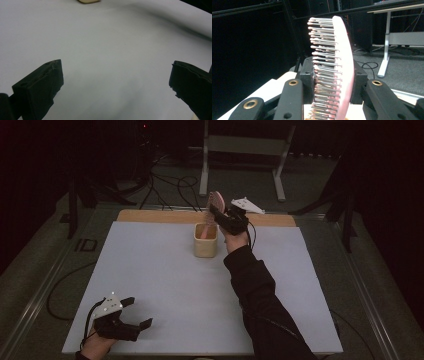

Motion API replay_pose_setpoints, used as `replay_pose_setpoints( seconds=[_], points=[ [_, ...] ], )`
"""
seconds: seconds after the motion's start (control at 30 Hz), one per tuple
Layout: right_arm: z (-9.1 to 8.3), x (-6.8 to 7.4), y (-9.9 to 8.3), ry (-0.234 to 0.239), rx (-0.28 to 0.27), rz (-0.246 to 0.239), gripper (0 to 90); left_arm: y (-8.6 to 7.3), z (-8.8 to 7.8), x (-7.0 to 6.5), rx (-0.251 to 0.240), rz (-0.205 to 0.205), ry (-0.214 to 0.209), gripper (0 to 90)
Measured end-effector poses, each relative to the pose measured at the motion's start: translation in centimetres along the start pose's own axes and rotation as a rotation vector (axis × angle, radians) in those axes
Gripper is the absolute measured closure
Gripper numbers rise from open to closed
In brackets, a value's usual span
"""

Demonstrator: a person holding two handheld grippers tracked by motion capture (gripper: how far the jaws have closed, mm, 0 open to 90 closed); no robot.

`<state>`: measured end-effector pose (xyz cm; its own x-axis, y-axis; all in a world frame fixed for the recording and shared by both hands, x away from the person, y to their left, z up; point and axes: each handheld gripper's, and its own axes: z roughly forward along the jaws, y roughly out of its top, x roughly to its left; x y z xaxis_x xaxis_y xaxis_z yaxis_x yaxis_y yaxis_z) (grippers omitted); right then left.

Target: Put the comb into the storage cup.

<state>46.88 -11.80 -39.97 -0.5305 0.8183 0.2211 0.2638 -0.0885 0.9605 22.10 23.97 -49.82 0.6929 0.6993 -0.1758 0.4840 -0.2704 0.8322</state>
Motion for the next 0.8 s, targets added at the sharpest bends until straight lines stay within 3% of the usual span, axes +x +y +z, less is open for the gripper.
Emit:
replay_pose_setpoints(
  seconds=[0.8],
  points=[
    [0.2, -1.2, -2.6, 0.032, 0.049, 0.069, 64.0, -0.1, 0.2, 0.0, 0.005, 0.0, -0.005, 0.3]
  ],
)
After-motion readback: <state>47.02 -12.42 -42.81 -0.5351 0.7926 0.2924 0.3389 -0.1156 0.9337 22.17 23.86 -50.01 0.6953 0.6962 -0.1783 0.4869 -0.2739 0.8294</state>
